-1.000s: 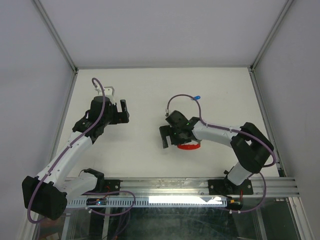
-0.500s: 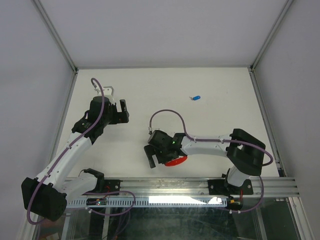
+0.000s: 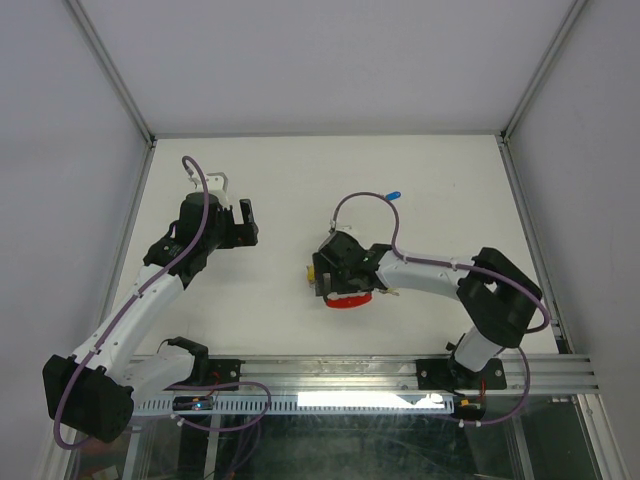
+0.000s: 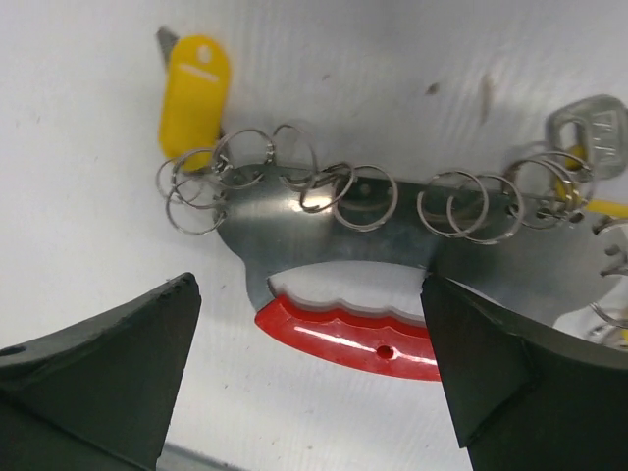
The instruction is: Put the keys on the keyring
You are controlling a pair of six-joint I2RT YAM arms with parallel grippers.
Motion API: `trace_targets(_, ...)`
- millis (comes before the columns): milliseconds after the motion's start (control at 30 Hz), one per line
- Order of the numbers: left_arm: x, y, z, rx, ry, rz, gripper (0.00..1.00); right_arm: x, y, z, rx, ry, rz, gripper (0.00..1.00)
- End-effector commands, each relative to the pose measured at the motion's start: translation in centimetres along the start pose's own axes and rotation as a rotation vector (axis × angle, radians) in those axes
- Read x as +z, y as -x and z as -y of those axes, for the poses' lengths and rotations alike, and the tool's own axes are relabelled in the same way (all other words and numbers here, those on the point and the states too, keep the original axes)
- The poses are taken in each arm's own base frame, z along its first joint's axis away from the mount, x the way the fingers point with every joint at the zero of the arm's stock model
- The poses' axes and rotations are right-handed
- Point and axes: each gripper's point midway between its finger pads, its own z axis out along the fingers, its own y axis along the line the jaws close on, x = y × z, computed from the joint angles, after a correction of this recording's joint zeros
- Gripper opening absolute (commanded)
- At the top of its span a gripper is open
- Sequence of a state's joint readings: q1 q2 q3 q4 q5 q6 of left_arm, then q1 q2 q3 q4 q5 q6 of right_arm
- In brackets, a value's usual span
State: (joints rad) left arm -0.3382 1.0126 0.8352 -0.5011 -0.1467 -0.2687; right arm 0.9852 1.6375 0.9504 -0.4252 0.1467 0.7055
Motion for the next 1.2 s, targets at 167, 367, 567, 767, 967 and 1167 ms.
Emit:
trace_targets(167,-0.5,1.4,0.2,0.003,-0.017,0.041,0.99,1.0,0.9,8.6,0.081,-0.227,0.035,1.0)
trace_targets(367,-0.3,1.3,0.3,0.002,-0.018,0.034,0.99,-0.4,1.7,11.0,0.134,-0.245,0.075,1.0)
trace_targets(567,-0.2,1.3,0.4,0.002,-0.021,0.029,0.99,-4.0,6.3,6.8,0.061,-0.036,0.222,1.0)
trace_targets(767,-0.2,1.2,0.4,-0.004,-0.022,0.028,0.99,-6.4,9.6,4.2,-0.023,0.02,0.323,0.86)
trace_targets(967,-0.3,1.2,0.5,-0.005,-0.028,0.03,0.99,-8.4,12.8,3.1,-0.249,-0.126,0.47,0.83)
trace_targets(1167,-0.4,1.2,0.5,-0.01,-0.027,0.032,0.99,-6.9,12.3,2.0,-0.461,-0.136,0.314,0.77)
